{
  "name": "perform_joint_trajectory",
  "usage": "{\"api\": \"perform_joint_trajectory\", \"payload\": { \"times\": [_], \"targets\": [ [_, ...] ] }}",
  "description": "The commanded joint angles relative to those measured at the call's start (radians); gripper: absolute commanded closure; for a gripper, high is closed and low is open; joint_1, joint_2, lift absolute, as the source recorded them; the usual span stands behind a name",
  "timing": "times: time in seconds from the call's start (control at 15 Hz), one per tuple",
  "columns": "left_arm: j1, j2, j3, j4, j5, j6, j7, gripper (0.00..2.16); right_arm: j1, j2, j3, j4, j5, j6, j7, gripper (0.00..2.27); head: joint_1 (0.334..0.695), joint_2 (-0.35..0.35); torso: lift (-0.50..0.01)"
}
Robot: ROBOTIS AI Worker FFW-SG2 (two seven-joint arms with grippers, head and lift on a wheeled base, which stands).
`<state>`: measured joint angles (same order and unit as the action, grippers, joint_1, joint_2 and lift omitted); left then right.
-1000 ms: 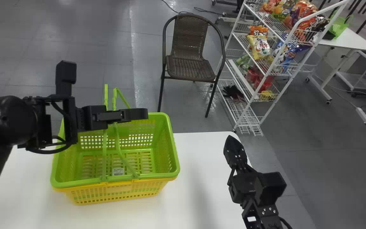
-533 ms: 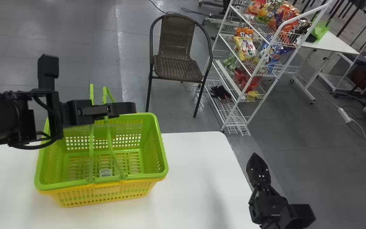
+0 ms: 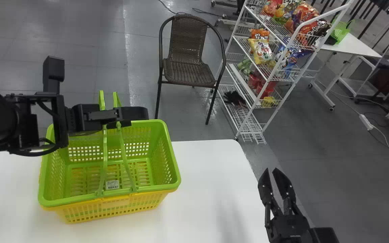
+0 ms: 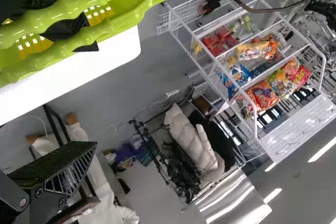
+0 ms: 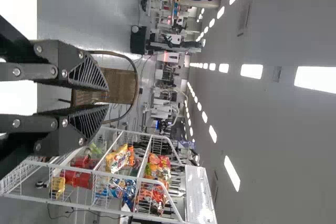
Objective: Grasp handle with right gripper to insert into left gripper then lift and swing left to center
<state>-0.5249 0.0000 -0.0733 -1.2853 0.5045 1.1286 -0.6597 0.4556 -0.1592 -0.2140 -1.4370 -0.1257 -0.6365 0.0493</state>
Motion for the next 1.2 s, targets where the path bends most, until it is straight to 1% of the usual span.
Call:
{"api": "perform_joint_trajectory", "payload": {
  "times": [0.0,0.4,0.47,0.73,1.0,1.13],
  "targets": [
    [-0.012,-0.003,0.004,0.001,0.012,0.018,0.000,0.20,0.000,0.003,0.005,0.010,0.003,0.001,0.000,0.00,0.695,-0.350,0.000],
    [-0.079,-0.003,0.026,0.067,0.062,0.067,-0.012,0.20,0.002,0.006,0.015,0.015,0.006,0.001,0.000,0.01,0.695,-0.350,0.000],
    [-0.093,-0.003,0.040,0.077,0.071,0.089,-0.024,0.20,0.002,0.007,0.015,0.018,0.006,0.001,0.000,0.01,0.695,-0.350,0.000],
    [-0.147,-0.003,0.086,0.095,0.131,0.184,-0.047,0.20,0.002,0.009,0.015,0.024,0.006,0.001,0.000,0.01,0.695,-0.350,0.000],
    [-0.182,0.003,0.119,0.106,0.189,0.270,-0.054,0.20,0.002,0.010,0.015,0.030,0.006,0.001,0.000,0.01,0.695,-0.350,0.000],
    [-0.208,0.008,0.125,0.129,0.235,0.313,-0.054,0.20,0.002,0.012,0.015,0.033,0.006,-0.002,0.000,0.01,0.695,-0.350,0.000]
  ]
}}
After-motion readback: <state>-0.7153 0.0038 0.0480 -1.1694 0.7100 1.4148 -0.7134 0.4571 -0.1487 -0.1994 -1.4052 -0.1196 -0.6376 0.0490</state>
